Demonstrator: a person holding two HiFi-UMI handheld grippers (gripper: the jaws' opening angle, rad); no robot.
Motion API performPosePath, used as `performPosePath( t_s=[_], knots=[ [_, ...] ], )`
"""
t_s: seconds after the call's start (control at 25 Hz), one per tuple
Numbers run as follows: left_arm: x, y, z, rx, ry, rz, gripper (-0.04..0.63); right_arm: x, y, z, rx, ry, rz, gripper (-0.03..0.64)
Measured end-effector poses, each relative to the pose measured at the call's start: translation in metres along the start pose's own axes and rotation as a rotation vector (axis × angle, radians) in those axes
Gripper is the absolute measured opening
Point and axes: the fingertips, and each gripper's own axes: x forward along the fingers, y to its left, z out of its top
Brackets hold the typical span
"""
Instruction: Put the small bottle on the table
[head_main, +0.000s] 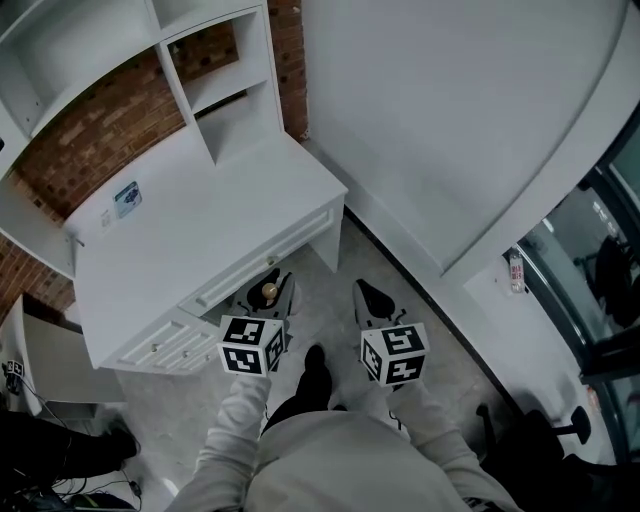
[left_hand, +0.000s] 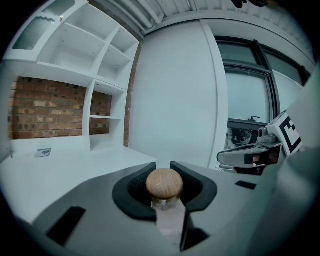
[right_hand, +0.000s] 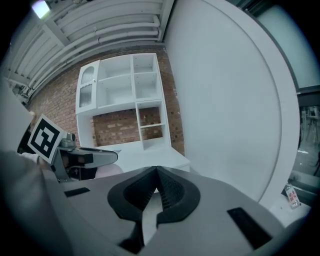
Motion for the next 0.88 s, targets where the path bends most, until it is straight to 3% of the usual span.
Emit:
performPosePath(
  t_s=[0.88],
  knots=[
    [0.107,0.094,0.035,0.020,0.020,-0.057,0.106,0.126,-0.027,0.045,0.025,0.016,-0.064,0.028]
  ],
)
